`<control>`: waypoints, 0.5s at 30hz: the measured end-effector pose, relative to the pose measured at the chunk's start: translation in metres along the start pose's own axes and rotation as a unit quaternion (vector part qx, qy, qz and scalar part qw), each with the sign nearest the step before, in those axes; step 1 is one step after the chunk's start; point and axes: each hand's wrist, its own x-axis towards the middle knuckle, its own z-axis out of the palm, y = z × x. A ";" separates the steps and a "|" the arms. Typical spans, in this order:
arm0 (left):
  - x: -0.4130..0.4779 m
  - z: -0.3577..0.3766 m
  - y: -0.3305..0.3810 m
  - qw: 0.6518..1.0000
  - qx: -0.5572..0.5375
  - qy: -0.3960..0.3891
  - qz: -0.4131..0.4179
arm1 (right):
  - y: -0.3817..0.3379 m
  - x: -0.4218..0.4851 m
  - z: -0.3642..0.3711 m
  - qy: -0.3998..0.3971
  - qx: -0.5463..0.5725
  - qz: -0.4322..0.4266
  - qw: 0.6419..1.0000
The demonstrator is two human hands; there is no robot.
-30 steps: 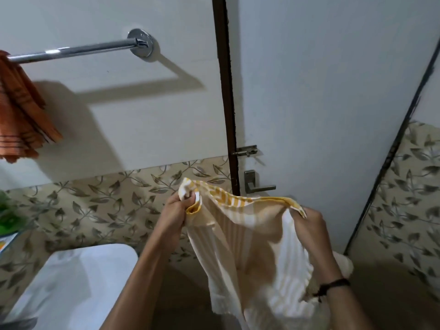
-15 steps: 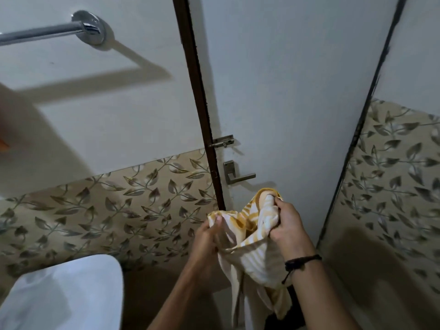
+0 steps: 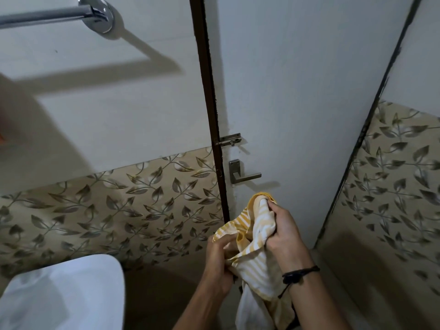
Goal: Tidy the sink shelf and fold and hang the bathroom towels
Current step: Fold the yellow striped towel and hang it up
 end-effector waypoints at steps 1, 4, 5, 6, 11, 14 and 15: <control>0.000 -0.002 0.000 1.000 -0.019 -0.018 0.003 | 0.001 0.001 0.000 0.006 -0.005 -0.001 1.000; 0.004 -0.002 -0.001 0.997 -0.041 -0.069 -0.010 | 0.009 0.003 0.000 0.009 -0.020 0.013 1.000; 0.005 0.000 -0.003 0.996 -0.045 -0.074 -0.012 | 0.013 0.004 0.000 0.007 -0.019 0.020 1.000; 0.005 0.003 -0.004 0.996 -0.041 -0.076 -0.004 | 0.017 0.005 0.001 0.007 -0.019 0.021 1.000; 0.007 0.006 -0.016 0.998 0.023 0.031 0.041 | 0.021 0.004 0.001 0.017 -0.024 0.006 1.000; 0.006 0.000 -0.023 0.982 0.124 0.108 0.096 | 0.017 0.002 -0.001 0.022 -0.027 -0.007 0.999; 0.002 -0.003 -0.023 0.970 0.159 0.121 0.135 | 0.015 0.002 -0.003 0.028 -0.022 -0.015 0.999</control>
